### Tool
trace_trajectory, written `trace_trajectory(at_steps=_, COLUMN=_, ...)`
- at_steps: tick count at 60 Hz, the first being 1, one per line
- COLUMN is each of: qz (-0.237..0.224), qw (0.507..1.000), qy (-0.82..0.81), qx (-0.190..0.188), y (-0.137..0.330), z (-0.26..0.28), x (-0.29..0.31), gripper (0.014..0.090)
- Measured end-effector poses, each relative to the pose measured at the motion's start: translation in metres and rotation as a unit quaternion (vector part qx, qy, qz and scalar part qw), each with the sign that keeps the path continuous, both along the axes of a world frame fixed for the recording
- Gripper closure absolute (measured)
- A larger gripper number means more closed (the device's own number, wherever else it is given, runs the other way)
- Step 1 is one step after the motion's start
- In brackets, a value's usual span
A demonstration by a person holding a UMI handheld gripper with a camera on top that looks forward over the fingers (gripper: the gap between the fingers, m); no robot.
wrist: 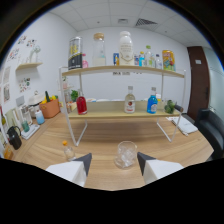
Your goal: Make me a cup of Mount Fuji.
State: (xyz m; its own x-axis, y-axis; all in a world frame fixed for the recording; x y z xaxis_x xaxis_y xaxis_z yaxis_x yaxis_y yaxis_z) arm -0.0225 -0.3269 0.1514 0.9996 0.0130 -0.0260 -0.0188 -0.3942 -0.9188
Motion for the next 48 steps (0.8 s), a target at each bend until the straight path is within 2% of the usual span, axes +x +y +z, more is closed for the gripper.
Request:
trace_trajectory(at_steps=8, qz=-0.02, qw=1.0, qy=-0.001, qx=-0.004, y=-0.001, z=0.0, x=0.043, gripper=0.0197)
trace_trajectory(at_steps=15, qz=-0.024, qw=1.0, qy=0.001, qx=0.02, y=0.017, z=0.023, x=0.068, gripper=0.0192)
trace_trajectory(at_steps=29, qz=-0.012, qw=0.997, qy=0.005, qx=0.078, y=0.099, z=0.075, x=0.103, gripper=0.0192)
trace_trajectory(at_steps=39, qz=-0.015, qw=0.996, qy=-0.012, qx=0.09, y=0.16, z=0.077, x=0.132, gripper=0.02)
trace_trajectory(at_steps=42, qz=-0.01, qw=0.996, qy=-0.015, qx=0.088, y=0.176, z=0.073, x=0.137, gripper=0.0221)
trace_trajectory(at_steps=48, qz=-0.003, qw=0.997, qy=-0.015, qx=0.075, y=0.201, z=0.06, x=0.145, gripper=0.0322)
